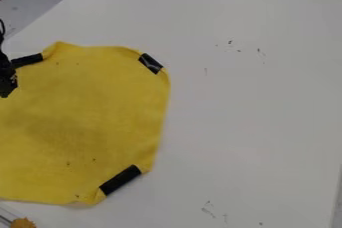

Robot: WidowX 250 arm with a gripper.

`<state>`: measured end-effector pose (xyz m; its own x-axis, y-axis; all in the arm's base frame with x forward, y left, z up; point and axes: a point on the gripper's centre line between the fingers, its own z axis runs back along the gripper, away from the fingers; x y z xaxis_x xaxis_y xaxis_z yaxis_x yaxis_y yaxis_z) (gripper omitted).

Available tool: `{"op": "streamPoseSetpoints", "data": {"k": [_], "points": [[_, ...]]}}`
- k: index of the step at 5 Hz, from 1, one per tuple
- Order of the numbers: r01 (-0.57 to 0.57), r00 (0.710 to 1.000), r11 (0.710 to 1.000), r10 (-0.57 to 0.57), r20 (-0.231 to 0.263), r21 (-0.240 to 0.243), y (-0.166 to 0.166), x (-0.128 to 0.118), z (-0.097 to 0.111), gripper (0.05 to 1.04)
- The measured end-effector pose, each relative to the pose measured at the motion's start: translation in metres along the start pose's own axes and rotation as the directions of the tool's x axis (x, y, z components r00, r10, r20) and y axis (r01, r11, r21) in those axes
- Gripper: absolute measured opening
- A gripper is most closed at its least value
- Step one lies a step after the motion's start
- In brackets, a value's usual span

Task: Fold the cloth from bottom right to top left

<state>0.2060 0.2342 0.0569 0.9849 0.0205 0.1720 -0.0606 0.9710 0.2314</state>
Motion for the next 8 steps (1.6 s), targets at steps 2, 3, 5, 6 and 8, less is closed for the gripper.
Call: {"op": "streamPoseSetpoints", "data": {"k": [2,3,5,6,8], "points": [[0.002,1.0,1.0,-0.002,-0.024,-0.001,-0.025,-0.003,0.002,1.001],[0.02,1.0,0.999,-0.021,0.017,0.05,-0.042,0.008,0.031,1.001],[0.031,0.999,0.999,-0.032,-0.002,-0.031,-0.122,-0.001,0.061,1.001],[0.012,1.0,0.998,-0.012,0.007,-0.061,-0.169,-0.012,0.059,1.001],[0.015,0.999,0.989,-0.009,0.04,-0.15,-0.222,-0.025,0.025,1.001]]}}
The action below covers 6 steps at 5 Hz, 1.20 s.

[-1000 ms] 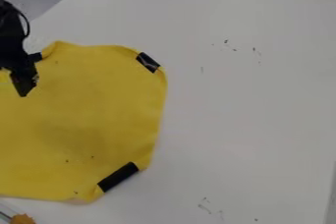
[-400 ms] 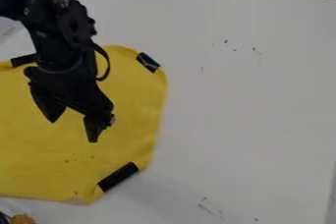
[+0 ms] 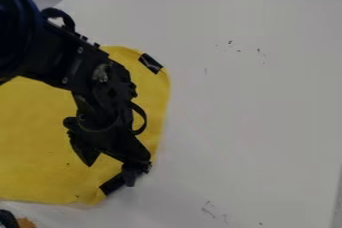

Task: Fold the cloth from bottom right to top left

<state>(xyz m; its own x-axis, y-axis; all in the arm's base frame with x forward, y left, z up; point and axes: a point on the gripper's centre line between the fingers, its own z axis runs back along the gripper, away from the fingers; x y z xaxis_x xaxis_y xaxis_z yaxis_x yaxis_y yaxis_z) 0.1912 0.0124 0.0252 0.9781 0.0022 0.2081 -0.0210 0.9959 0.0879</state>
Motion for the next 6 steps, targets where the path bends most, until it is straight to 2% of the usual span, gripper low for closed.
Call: {"op": "streamPoseSetpoints", "data": {"k": [1,2,4,5,6], "points": [[-0.01,0.999,1.0,0.011,0.035,-0.029,-0.008,0.003,-0.013,1.001],[-0.006,0.999,0.999,0.007,0.038,-0.031,-0.008,0.003,-0.016,0.945],[0.015,0.999,0.999,-0.013,0.046,-0.044,-0.008,0.005,-0.02,0.357],[0.047,0.998,0.998,-0.046,0.031,-0.037,-0.007,0.008,-0.019,0.165],[0.145,0.989,0.989,-0.145,0.002,-0.009,0.008,0.033,-0.006,0.076]]}}
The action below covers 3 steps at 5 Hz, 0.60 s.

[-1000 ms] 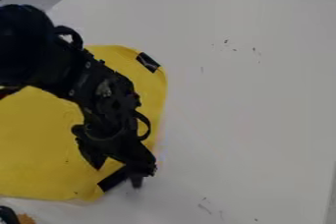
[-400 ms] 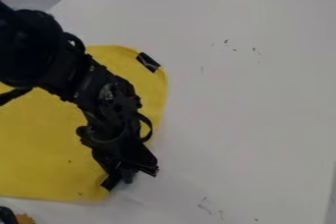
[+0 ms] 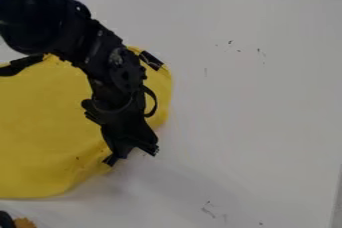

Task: Fold the cloth from bottom right to top left

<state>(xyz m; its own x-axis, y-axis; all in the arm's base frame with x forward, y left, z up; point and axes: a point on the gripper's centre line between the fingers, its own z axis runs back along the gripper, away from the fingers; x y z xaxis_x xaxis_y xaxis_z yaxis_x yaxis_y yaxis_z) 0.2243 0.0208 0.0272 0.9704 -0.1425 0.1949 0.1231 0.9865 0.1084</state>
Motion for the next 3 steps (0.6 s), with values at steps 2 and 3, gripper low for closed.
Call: {"op": "streamPoseSetpoints", "data": {"k": [2,3], "points": [[0.19,0.978,0.981,-0.191,-0.089,-0.027,0.065,0.056,0.014,0.066],[0.203,0.976,0.979,-0.205,-0.072,-0.037,0.107,0.061,-0.003,0.066]]}}
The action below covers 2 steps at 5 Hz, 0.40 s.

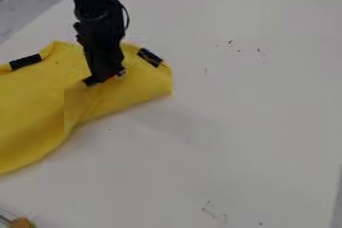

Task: Fold the cloth from bottom right to top left

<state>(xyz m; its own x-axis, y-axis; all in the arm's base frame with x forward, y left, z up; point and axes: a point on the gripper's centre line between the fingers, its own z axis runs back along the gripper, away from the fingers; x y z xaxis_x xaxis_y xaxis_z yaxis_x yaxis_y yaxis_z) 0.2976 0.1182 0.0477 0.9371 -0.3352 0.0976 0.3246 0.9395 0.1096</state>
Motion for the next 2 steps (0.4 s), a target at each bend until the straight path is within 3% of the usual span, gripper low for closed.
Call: {"op": "streamPoseSetpoints", "data": {"k": [1,2], "points": [[-0.016,1.0,0.999,0.016,0.013,-0.035,0.032,-0.009,-0.017,0.066],[-0.03,0.999,0.996,0.031,0.007,-0.083,0.043,-0.018,-0.035,0.066]]}}
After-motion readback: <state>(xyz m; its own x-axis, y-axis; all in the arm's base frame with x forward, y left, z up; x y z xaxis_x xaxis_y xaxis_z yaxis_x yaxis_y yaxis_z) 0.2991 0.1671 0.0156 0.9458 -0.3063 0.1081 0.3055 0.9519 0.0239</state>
